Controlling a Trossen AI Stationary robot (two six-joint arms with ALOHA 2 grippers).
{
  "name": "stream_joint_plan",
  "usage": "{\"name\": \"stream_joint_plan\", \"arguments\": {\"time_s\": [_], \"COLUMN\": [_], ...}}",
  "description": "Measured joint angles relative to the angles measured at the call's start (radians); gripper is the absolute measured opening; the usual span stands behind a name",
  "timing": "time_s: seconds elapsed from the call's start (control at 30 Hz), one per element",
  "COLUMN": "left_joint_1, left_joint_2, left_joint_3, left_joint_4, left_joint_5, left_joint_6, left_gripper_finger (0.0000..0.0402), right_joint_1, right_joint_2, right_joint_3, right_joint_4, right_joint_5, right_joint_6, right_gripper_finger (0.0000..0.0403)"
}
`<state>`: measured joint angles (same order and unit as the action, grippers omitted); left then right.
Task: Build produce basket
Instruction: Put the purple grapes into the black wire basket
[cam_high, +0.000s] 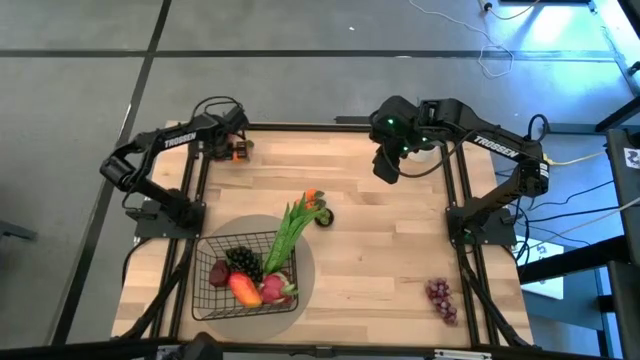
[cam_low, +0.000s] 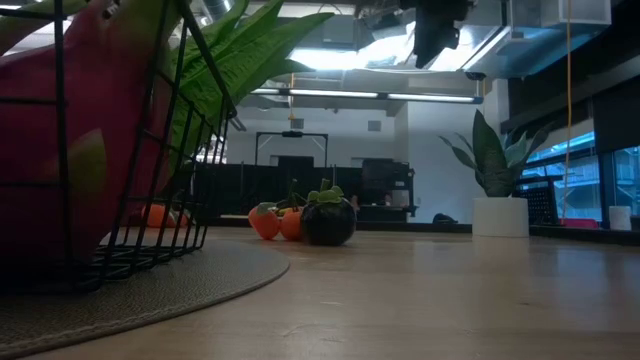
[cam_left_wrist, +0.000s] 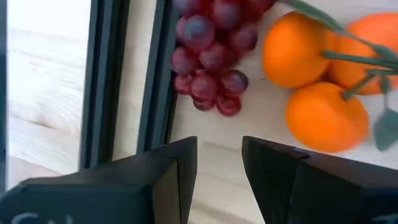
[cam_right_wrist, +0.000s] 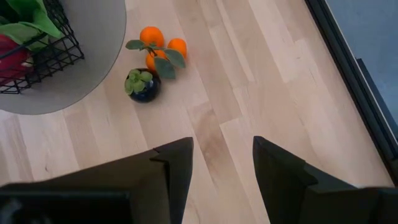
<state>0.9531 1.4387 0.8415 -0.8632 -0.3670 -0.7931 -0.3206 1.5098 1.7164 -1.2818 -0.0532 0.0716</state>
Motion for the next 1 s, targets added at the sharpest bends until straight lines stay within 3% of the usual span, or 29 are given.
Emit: {"name": "stream_joint_plan", "arguments": {"time_s": [0.3, 0.83, 1.0], "left_joint_1": [0.000, 0.024, 0.023], "left_joint_2": [0.000, 0.009, 0.009], "left_joint_3": [-0.082, -0.155, -0.154], "left_joint_4": [0.146, 0.284, 0.281], "left_joint_5": [-0.139, -0.155, -0.149], "left_joint_6": [-0.054, -0.089, -0.078], "left_gripper_finger": [0.0115, 0.0114, 0.0085], "right_joint_1": [0.000, 0.000, 0.000], "right_joint_2": [0.000, 0.000, 0.000], "right_joint_3": [0.000, 0.000, 0.000], "right_joint_4": [0.016, 0.016, 0.016], "right_joint_5": [0.000, 0.000, 0.000], "right_joint_6": [-0.005, -0.042, -0.050], "right_gripper_finger": [0.0154, 0.0154, 0.0154]}}
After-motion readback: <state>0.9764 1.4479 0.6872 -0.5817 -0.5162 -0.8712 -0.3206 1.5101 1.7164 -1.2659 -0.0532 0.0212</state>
